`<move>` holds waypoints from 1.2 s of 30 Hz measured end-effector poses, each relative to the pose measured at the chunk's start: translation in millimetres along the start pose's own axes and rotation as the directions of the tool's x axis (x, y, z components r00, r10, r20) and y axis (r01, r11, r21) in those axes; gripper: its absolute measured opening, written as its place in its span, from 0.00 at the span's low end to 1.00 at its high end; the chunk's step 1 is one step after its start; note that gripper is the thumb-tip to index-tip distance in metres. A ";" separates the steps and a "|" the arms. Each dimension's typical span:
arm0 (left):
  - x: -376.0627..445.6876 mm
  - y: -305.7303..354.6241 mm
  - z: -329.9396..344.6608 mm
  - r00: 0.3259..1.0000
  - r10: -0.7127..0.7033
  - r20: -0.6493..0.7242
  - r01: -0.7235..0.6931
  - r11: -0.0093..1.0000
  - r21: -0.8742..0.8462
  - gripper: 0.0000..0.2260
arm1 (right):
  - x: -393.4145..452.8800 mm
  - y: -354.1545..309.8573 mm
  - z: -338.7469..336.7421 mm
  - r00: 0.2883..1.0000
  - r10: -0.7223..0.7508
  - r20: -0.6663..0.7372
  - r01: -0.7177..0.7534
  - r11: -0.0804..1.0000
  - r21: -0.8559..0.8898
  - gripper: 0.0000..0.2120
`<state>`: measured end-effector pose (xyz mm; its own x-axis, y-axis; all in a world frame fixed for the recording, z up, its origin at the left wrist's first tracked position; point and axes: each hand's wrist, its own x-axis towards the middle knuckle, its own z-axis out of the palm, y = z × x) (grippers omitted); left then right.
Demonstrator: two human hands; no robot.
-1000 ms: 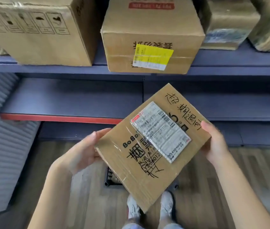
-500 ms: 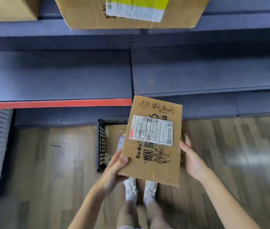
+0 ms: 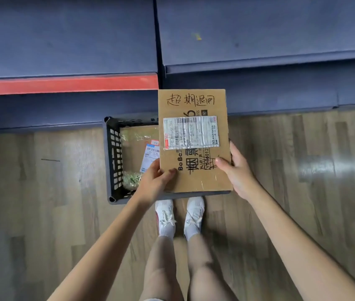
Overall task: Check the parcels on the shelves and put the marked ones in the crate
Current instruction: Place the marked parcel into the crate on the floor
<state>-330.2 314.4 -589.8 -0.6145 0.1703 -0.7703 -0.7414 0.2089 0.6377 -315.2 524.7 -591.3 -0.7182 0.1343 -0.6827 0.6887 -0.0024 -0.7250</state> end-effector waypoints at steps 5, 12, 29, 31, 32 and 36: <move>45.6 -38.8 13.8 0.991 0.087 -0.100 -0.062 0.970 0.233 0.12 | 38.8 42.7 1.5 0.998 -0.007 -0.060 -0.003 0.986 -0.169 0.28; 89.5 -66.0 39.7 0.971 0.202 -0.126 -0.138 0.910 0.392 0.23 | 74.3 100.1 5.5 0.980 0.076 -0.183 -0.113 0.973 -0.201 0.32; 129.6 -124.7 49.7 0.965 0.083 -0.247 0.059 0.856 0.514 0.22 | 106.7 144.0 26.0 0.980 0.151 -0.130 -0.190 0.903 -0.385 0.49; 134.5 -129.7 46.2 0.963 0.072 -0.259 0.074 0.855 0.513 0.21 | 110.2 151.8 26.6 0.977 0.160 -0.140 -0.200 0.914 -0.353 0.47; 136.9 -132.6 43.7 0.963 0.062 -0.262 0.082 0.858 0.507 0.22 | 111.5 156.2 28.0 0.977 0.155 -0.146 -0.196 0.921 -0.337 0.46; 144.5 -141.6 32.7 0.959 0.016 -0.282 0.125 0.871 0.475 0.21 | 114.5 168.8 39.0 0.975 0.166 -0.149 -0.201 0.944 -0.262 0.45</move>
<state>-305.3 340.9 -791.5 -0.6774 -0.1045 -0.7282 -0.5945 0.6608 0.4582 -285.1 501.1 -795.4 -0.5708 0.2780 -0.7726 0.8205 0.2300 -0.5234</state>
